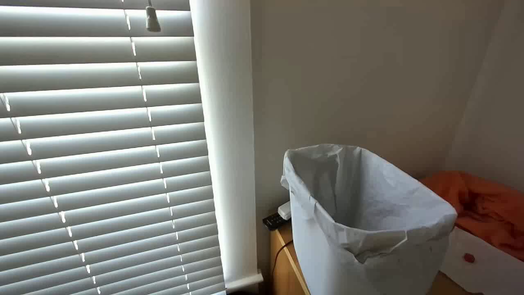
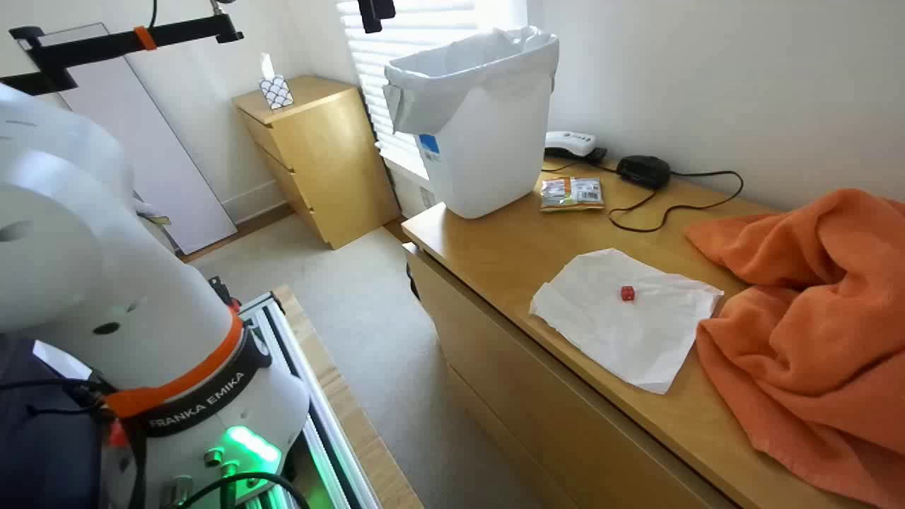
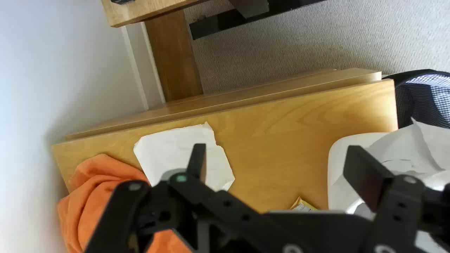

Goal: Take the dice off of the paper towel and put the paper towel on top of it

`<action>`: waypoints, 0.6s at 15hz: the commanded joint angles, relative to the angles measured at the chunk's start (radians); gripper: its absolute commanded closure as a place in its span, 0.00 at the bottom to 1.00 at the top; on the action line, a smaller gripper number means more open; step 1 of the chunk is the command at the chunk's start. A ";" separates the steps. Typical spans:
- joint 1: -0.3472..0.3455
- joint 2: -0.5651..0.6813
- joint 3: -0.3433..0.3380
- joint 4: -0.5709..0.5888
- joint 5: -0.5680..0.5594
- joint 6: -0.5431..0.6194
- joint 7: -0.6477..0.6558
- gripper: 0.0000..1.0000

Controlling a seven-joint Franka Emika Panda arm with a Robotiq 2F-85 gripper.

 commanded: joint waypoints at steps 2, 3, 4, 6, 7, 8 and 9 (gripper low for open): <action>0.019 0.003 -0.014 0.003 -0.007 -0.003 0.008 0.00; 0.019 0.003 -0.014 0.003 -0.007 -0.003 0.008 0.00; 0.019 0.003 -0.014 0.003 -0.007 -0.003 0.008 0.00; 0.019 0.003 -0.014 0.003 -0.007 -0.003 0.008 0.00; 0.019 0.003 -0.014 0.003 -0.007 -0.003 0.008 0.00; 0.010 0.015 -0.024 0.000 -0.004 -0.009 0.009 0.00; 0.000 0.026 -0.044 -0.009 0.008 -0.022 0.009 0.00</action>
